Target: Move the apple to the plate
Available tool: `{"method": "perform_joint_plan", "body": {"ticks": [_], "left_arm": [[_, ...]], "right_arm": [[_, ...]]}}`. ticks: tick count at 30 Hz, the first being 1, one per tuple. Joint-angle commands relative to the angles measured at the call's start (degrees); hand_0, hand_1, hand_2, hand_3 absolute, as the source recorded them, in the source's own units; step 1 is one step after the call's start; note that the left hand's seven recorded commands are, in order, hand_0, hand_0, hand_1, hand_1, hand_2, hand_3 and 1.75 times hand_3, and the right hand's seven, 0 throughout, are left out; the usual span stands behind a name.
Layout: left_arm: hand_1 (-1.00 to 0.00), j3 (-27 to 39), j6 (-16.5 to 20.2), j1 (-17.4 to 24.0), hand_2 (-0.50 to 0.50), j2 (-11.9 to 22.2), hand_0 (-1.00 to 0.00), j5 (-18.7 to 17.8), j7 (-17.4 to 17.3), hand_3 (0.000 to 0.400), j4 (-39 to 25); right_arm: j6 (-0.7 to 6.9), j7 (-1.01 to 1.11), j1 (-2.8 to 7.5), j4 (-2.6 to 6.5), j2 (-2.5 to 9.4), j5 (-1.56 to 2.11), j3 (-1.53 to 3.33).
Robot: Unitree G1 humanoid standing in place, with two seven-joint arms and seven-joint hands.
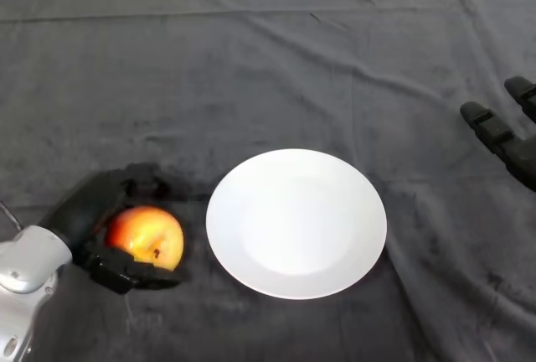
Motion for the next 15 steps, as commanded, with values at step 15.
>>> {"method": "perform_joint_plan", "body": {"ticks": [15], "left_arm": [[-1.00,0.2,3.5,-4.6,0.00,-0.2,-1.00,1.7,0.0,0.400,-3.5]], "right_arm": [[0.06,0.11,-0.80,-2.81,-1.01,-0.25,-0.97]]}}
